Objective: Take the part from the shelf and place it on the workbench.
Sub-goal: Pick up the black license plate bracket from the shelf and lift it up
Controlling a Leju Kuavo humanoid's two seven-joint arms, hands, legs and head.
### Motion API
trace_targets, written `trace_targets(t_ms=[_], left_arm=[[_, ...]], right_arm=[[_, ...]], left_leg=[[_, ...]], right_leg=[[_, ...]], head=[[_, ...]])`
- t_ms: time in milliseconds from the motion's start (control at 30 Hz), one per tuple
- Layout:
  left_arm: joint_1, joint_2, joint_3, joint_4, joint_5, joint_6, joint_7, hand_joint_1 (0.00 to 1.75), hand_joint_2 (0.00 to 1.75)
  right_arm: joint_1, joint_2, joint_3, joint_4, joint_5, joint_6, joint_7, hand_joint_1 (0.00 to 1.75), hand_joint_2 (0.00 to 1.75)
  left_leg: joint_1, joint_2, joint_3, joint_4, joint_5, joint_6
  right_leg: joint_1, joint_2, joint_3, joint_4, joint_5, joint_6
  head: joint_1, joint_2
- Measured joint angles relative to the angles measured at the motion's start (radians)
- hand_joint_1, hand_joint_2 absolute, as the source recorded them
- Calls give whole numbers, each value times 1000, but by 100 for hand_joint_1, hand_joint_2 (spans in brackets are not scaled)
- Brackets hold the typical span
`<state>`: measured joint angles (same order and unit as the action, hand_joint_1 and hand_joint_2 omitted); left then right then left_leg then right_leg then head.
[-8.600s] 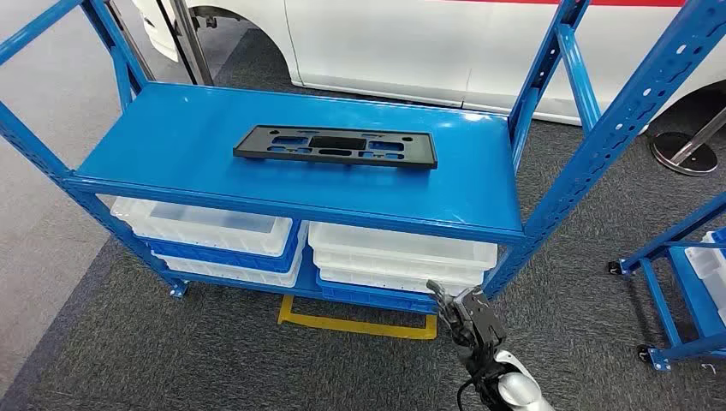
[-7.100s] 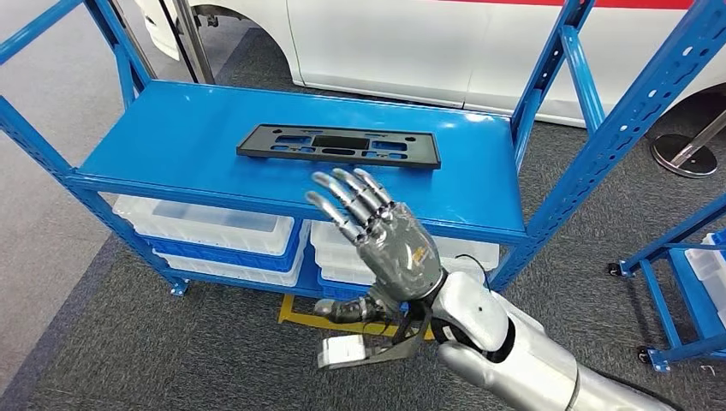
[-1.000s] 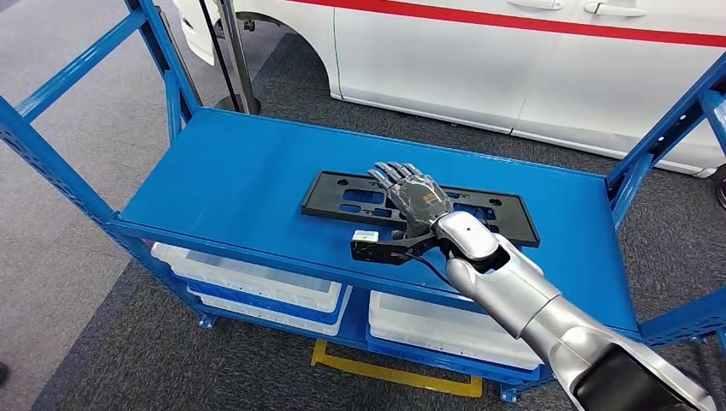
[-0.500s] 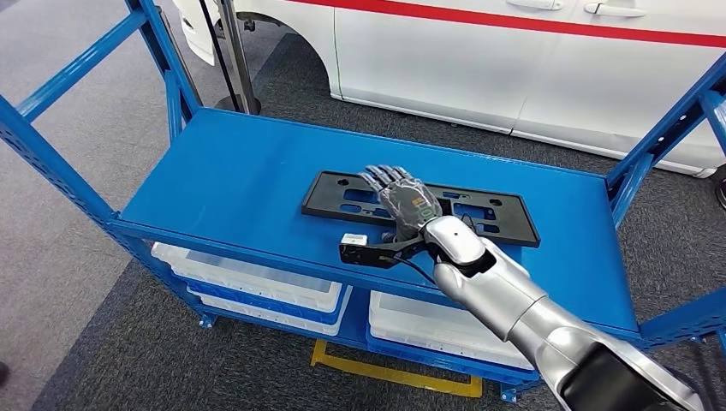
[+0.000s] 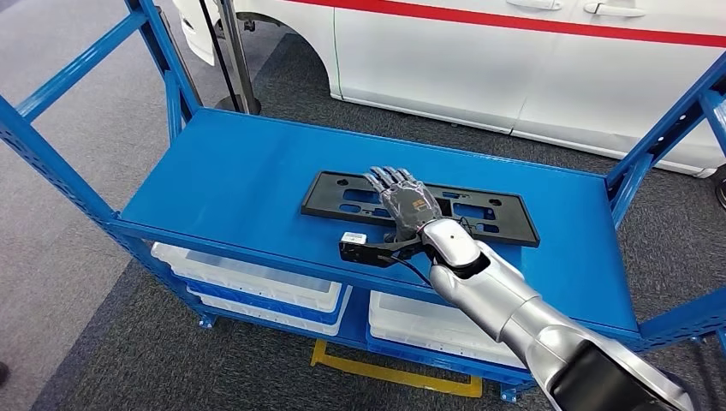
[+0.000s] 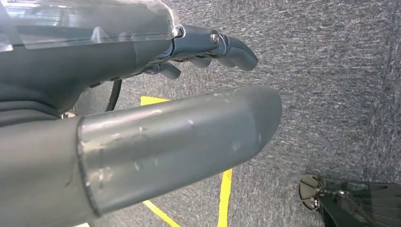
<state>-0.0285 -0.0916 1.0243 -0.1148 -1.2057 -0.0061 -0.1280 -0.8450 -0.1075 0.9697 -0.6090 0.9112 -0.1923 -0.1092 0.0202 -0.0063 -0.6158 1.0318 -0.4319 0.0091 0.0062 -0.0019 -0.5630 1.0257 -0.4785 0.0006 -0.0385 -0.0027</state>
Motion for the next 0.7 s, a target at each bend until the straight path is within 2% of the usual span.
trace_targets(t_ms=[333,667,700], left_arm=[[-2,0,0,0,-4,-1,-3,0,0],[-3,0,1,0,-3,-2,-3,0,0],[-3,0,1,0,-3,-1,-3,0,0]], right_arm=[[-3,30,0,135,10,15,45,0,175],[-21,33,-5,194,28,33,80,0,175],[-23,33,-6,199,37,33,92,29,175]], left_leg=[[0,0,0,0,0,0],[0,0,2,0,0,0],[0,0,2,0,0,0]], right_leg=[[0,0,0,0,0,0],[0,0,1,0,0,0],[0,0,2,0,0,0]], head=[[0,0],[0,0],[0,0]])
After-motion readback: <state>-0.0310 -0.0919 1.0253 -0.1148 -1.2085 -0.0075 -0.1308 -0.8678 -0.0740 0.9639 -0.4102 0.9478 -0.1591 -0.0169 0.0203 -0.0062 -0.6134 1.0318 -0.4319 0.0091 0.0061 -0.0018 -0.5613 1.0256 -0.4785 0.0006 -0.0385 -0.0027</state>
